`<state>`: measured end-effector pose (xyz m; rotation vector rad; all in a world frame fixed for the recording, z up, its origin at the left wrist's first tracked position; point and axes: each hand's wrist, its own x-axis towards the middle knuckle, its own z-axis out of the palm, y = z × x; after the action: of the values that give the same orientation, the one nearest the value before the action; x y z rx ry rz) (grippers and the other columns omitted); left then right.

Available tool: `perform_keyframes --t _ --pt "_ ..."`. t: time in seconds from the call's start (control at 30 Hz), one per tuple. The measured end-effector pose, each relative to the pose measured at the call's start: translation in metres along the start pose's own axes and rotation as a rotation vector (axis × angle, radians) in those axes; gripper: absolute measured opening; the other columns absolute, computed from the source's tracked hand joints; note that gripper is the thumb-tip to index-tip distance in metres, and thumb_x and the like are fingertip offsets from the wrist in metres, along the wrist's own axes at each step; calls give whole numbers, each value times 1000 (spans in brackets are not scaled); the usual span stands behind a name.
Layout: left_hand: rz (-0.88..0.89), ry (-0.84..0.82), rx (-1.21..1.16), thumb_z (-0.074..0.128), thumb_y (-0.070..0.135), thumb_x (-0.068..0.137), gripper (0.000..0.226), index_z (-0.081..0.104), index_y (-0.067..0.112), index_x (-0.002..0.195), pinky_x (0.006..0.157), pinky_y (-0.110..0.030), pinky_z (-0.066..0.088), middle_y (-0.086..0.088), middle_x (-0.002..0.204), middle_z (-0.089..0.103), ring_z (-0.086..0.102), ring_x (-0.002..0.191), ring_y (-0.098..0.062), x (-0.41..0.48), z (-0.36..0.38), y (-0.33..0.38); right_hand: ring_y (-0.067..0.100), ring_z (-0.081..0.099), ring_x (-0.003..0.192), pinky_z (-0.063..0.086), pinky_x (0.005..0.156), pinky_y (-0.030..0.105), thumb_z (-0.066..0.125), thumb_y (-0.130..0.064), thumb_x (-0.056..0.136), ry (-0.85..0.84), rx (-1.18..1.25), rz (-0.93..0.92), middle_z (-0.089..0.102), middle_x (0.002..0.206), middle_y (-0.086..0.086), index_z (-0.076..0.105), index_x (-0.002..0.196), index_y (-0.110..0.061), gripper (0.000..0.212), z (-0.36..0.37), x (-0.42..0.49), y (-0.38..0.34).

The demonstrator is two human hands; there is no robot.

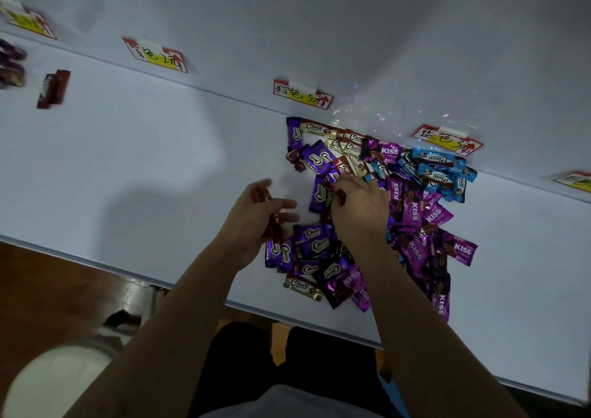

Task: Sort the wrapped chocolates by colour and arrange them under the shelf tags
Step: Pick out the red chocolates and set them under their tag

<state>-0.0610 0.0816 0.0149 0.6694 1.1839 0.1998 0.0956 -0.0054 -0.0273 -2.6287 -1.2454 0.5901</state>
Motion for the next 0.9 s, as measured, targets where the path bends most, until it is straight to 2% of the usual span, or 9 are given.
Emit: perform_keyframes --t 0.07,0.13,0.23,0.3,0.4,0.5,0.6,0.77,0.9 --pt "17 22 -42 53 -7 91 64 33 28 141 62 -33 56 -17 110 65 70 88 -26 2 -2 -1 26 52 109 33 97 39 53 -23 95 64 99 36 67 115 2 66 116 -17 26 -2 0 1" --pt "-8 31 -131 56 -6 89 62 38 26 139 67 -36 57 -19 116 61 69 93 -28 3 -3 0 27 56 101 42 94 41 55 -21 94 135 164 70 69 103 6 67 113 -14 24 -4 8 0" --pt "-112 -3 -419 52 -1 92 46 45 19 133 72 -43 58 -23 123 55 66 101 -37 2 -6 4 27 57 103 46 92 42 58 -17 92 140 91 76 67 110 7 66 119 -15 29 -5 26 -2" --pt "-145 -42 -505 46 -7 90 46 49 15 131 74 -44 58 -26 125 52 64 106 -40 1 -9 6 26 56 106 45 93 41 61 -16 90 112 43 93 64 116 7 64 123 -17 33 -4 35 -3" --pt "-106 -27 -370 39 -17 87 52 56 14 125 72 -41 59 -27 127 50 63 107 -36 -1 -9 7 25 56 108 47 94 44 65 -14 86 101 33 113 60 120 7 65 123 -18 37 -3 37 -3" --pt "-54 -59 -251 43 -14 89 47 59 15 122 73 -40 58 -24 126 52 65 107 -31 -5 -9 9 25 57 107 48 93 44 66 -13 84 121 80 132 60 120 6 65 121 -16 37 -1 34 -2" --pt "-50 -146 -281 44 -8 92 40 60 14 121 76 -43 57 -21 118 57 65 106 -30 -7 -12 10 27 59 102 46 94 43 63 -14 87 112 59 142 62 113 8 61 124 -14 37 -1 36 -5" --pt "-85 -191 -360 38 -7 89 47 54 9 130 86 -56 53 -21 115 57 60 114 -37 -7 -13 7 29 59 101 44 93 42 63 -13 86 65 82 207 59 112 11 48 121 -8 38 -3 39 -5" --pt "-103 -227 -411 37 15 89 48 52 10 134 92 -59 47 -22 118 58 60 112 -39 -10 -16 9 30 56 110 44 97 43 62 -22 90 -26 8 198 55 125 13 52 129 -9 42 -8 40 -2"
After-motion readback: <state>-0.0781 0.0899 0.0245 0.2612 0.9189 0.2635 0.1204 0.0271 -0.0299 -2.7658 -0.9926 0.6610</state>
